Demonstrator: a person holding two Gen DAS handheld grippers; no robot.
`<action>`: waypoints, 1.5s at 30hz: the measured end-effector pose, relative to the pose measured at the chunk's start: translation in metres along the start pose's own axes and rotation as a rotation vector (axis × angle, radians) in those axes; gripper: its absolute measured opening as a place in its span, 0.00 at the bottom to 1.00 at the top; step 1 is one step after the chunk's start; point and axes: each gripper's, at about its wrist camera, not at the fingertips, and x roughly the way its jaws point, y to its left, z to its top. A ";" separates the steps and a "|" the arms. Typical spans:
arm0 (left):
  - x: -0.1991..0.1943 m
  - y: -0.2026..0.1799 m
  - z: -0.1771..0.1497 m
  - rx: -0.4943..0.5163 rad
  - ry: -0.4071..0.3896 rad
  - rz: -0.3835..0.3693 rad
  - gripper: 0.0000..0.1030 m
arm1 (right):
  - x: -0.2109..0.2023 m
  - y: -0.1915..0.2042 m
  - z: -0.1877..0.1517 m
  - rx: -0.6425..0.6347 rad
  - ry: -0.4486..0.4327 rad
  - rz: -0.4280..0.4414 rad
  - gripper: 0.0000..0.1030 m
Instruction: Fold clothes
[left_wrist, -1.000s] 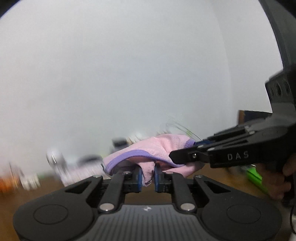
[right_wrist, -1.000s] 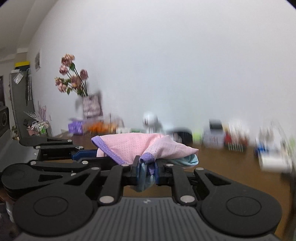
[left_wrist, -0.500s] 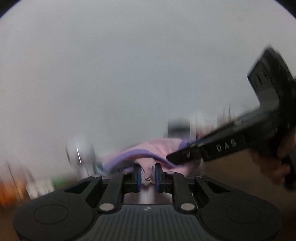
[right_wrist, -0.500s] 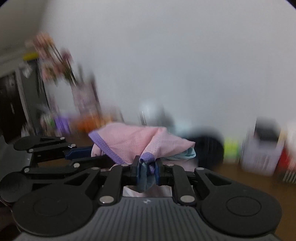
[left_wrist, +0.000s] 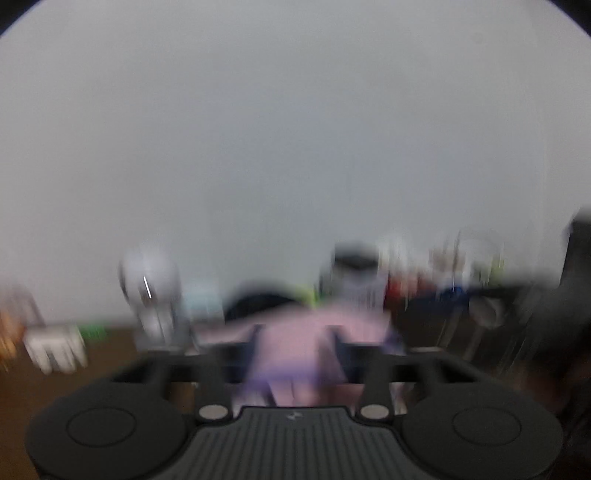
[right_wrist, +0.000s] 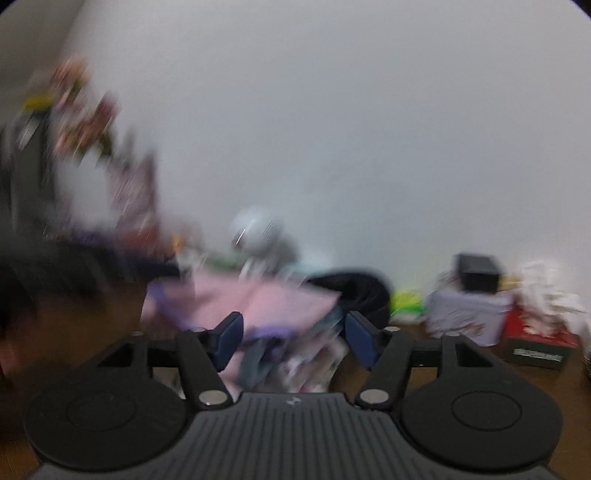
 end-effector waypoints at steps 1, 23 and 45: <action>0.005 0.000 -0.009 0.007 0.014 0.004 0.17 | -0.005 -0.004 0.005 0.049 -0.034 -0.002 0.39; -0.091 -0.038 0.001 0.075 -0.071 0.076 0.72 | -0.047 0.025 0.009 0.144 -0.045 -0.048 0.56; -0.210 -0.224 -0.164 -0.151 0.262 0.401 0.95 | -0.301 0.086 -0.175 0.102 0.258 -0.379 1.00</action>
